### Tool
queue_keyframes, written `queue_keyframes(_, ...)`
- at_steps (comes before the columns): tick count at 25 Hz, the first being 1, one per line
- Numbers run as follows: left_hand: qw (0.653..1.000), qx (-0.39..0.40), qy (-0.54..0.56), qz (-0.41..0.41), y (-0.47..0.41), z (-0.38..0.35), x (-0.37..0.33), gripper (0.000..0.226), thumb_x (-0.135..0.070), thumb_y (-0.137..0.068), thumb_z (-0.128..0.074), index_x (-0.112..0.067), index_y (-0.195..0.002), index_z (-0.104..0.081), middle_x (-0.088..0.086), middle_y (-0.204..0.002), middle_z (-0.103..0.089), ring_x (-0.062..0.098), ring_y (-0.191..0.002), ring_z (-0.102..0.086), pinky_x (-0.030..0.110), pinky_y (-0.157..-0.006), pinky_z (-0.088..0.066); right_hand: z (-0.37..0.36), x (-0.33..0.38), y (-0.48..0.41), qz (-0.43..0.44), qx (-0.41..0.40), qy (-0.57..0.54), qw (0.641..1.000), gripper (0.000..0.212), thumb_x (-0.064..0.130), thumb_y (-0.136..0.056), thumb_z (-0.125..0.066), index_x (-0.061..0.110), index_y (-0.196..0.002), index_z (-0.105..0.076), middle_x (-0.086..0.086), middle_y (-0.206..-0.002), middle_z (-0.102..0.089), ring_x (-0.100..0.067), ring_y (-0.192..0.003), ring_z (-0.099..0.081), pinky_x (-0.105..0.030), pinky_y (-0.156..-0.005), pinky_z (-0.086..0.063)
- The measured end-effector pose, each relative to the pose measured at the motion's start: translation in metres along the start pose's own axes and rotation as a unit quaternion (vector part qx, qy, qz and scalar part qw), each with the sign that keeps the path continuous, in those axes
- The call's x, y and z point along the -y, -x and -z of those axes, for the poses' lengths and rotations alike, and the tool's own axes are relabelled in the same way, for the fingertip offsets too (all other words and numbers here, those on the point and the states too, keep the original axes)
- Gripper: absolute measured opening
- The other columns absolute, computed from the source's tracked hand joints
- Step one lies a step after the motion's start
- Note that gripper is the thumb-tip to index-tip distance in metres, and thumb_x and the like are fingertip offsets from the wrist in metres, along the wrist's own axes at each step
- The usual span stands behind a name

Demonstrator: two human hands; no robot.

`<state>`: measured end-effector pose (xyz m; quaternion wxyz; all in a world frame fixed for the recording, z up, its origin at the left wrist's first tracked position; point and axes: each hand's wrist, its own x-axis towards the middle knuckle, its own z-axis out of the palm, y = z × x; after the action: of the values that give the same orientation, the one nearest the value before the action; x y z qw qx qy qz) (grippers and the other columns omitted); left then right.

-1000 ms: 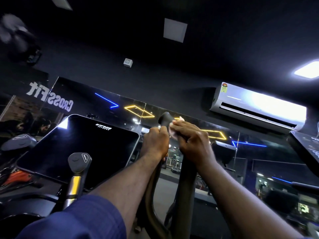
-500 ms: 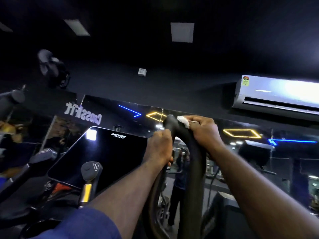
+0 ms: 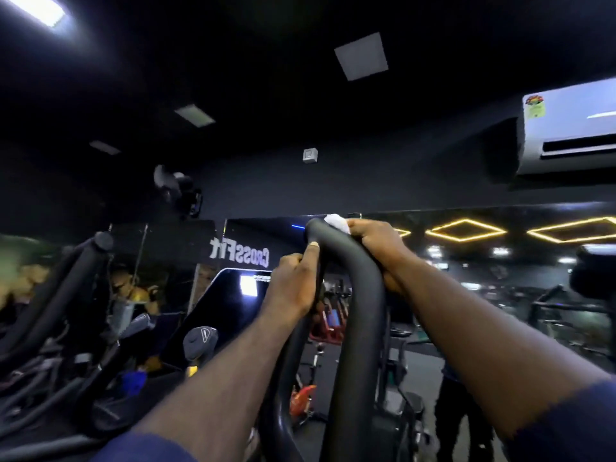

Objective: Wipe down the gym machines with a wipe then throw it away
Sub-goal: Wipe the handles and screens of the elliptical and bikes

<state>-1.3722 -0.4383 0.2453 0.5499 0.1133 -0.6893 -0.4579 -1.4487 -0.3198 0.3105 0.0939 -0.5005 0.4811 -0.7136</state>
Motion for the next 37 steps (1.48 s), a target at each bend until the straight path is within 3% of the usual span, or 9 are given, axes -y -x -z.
queue_keyframes(4, 1.0, -0.015, 0.013, 0.001, 0.0, -0.004, 0.004, 0.073, -0.082, -0.079, -0.048, -0.012, -0.08, -0.071, 0.023, -0.073, -0.069, 0.045, -0.07, -0.067, 0.073, -0.072, -0.055, 0.039, -0.034, 0.024, -0.04, -0.004, -0.046, 0.998, 0.03, 0.01, -0.087, -0.064, -0.016, -0.1, -0.069, -0.024, -0.089, -0.06, -0.037, -0.075, -0.051, -0.038, -0.061, -0.045)
queue_keyframes(8, 0.998, -0.018, 0.042, 0.041, 0.015, -0.001, -0.015, 0.057, -0.058, -0.101, -0.052, -0.007, -0.087, -0.07, 0.019, -0.062, -0.061, 0.029, -0.045, -0.057, 0.037, -0.045, -0.047, 0.029, -0.025, 0.01, -0.059, -0.013, -0.115, 0.992, 0.021, 0.01, -0.079, -0.072, -0.001, -0.095, -0.067, -0.026, -0.093, -0.058, -0.031, -0.075, -0.053, -0.04, -0.066, -0.046)
queue_keyframes(14, 0.998, -0.005, 0.052, 0.023, 0.018, -0.002, -0.012, 0.055, -0.046, -0.108, -0.049, -0.008, -0.073, -0.068, 0.02, -0.055, -0.055, 0.027, -0.041, -0.051, 0.032, -0.046, -0.043, 0.033, -0.05, 0.022, -0.085, 0.009, -0.209, 0.974, 0.033, 0.009, -0.1, -0.055, 0.01, -0.128, -0.072, -0.022, -0.116, -0.074, -0.037, -0.098, -0.068, -0.044, -0.082, -0.059)
queue_keyframes(19, 0.999, -0.008, 0.042, 0.02, 0.017, -0.001, -0.014, 0.056, -0.048, -0.107, -0.051, -0.007, -0.072, -0.067, 0.023, -0.059, -0.055, 0.027, -0.042, -0.051, 0.031, -0.047, -0.043, 0.028, -0.033, 0.023, 0.016, -0.015, -0.156, 0.988, 0.024, 0.004, -0.102, -0.056, 0.016, -0.093, -0.074, -0.009, -0.081, -0.072, -0.022, -0.07, -0.063, -0.031, -0.061, -0.053)
queue_keyframes(23, 0.999, -0.012, 0.039, 0.029, 0.018, -0.002, -0.011, 0.054, -0.05, -0.104, -0.053, -0.008, -0.073, -0.064, 0.019, -0.057, -0.053, 0.026, -0.04, -0.05, 0.032, -0.048, -0.044, 0.02, -0.054, 0.056, 0.058, -0.067, -0.114, 0.99, 0.019, 0.019, -0.103, -0.063, 0.02, -0.112, -0.08, -0.005, -0.106, -0.08, -0.028, -0.105, -0.075, -0.051, -0.096, -0.06)
queue_keyframes(27, 0.999, -0.014, 0.029, 0.022, 0.02, -0.004, -0.013, 0.052, -0.048, -0.106, -0.05, -0.003, -0.085, -0.065, 0.017, -0.055, -0.052, 0.024, -0.038, -0.049, 0.03, -0.043, -0.044, 0.034, -0.07, 0.075, 0.16, -0.115, 0.002, 0.98, 0.026, 0.022, -0.105, -0.059, 0.028, -0.125, -0.074, 0.007, -0.112, -0.078, -0.013, -0.106, -0.074, -0.044, -0.094, -0.061)
queue_keyframes(33, 0.999, -0.011, 0.028, 0.028, 0.018, -0.003, -0.013, 0.056, -0.05, -0.106, -0.05, -0.003, -0.08, -0.065, 0.021, -0.06, -0.056, 0.025, -0.04, -0.051, 0.031, -0.044, -0.045, 0.023, -0.091, 0.114, 0.101, -0.126, -0.01, 0.987, 0.02, 0.023, -0.108, -0.055, 0.026, -0.107, -0.075, -0.002, -0.096, -0.078, -0.03, -0.093, -0.074, -0.061, -0.087, -0.059)
queue_keyframes(35, 0.999, -0.009, 0.023, 0.027, 0.019, -0.002, -0.011, 0.057, -0.05, -0.107, -0.049, -0.001, -0.084, -0.066, 0.02, -0.058, -0.056, 0.025, -0.039, -0.051, 0.03, -0.043, -0.045, 0.019, -0.098, 0.132, 0.062, -0.09, -0.105, 0.988, 0.021, 0.016, -0.108, -0.054, 0.018, -0.108, -0.075, -0.012, -0.101, -0.078, -0.03, -0.093, -0.074, -0.058, -0.091, -0.059)
queue_keyframes(37, 0.999, -0.015, 0.022, 0.023, 0.022, -0.002, -0.013, 0.056, -0.049, -0.107, -0.049, 0.0, -0.084, -0.065, 0.018, -0.054, -0.055, 0.025, -0.038, -0.051, 0.03, -0.04, -0.044, 0.019, -0.083, 0.106, 0.033, -0.117, -0.191, 0.974, 0.021, 0.011, -0.108, -0.053, 0.011, -0.113, -0.073, -0.021, -0.11, -0.076, -0.026, -0.086, -0.069, -0.044, -0.076, -0.062)
